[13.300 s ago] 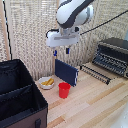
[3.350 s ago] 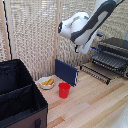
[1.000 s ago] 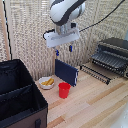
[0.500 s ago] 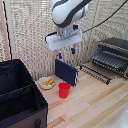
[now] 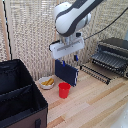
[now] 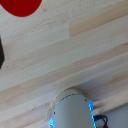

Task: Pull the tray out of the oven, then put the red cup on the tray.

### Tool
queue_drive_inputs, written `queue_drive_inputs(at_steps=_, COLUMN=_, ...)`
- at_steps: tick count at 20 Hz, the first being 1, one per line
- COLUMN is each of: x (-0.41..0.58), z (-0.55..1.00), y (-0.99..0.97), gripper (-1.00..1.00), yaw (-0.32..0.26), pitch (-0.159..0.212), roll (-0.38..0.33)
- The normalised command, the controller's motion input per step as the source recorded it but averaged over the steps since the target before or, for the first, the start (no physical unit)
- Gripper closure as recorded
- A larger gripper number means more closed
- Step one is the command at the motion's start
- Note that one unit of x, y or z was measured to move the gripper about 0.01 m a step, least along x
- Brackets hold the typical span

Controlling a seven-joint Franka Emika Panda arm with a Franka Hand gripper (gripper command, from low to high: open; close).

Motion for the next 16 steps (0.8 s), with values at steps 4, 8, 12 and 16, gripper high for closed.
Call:
queue_drive_inputs(at_steps=4, x=-0.243, z=-0.40, y=-0.13, gripper=-1.00, yaw=0.124, pitch=-0.063, roll=0.026)
queue_drive_inputs(at_steps=8, x=-0.153, z=-0.36, y=-0.23, gripper=-1.00, yaw=0.100, pitch=-0.113, roll=0.001)
queue_drive_inputs(at_steps=12, x=-0.074, z=-0.32, y=-0.29, gripper=-1.00, yaw=0.084, pitch=-0.116, roll=0.003)
queue_drive_inputs(at_steps=16, x=-0.004, z=-0.34, y=-0.22, gripper=-1.00, yaw=0.060, pitch=-0.108, roll=0.027)
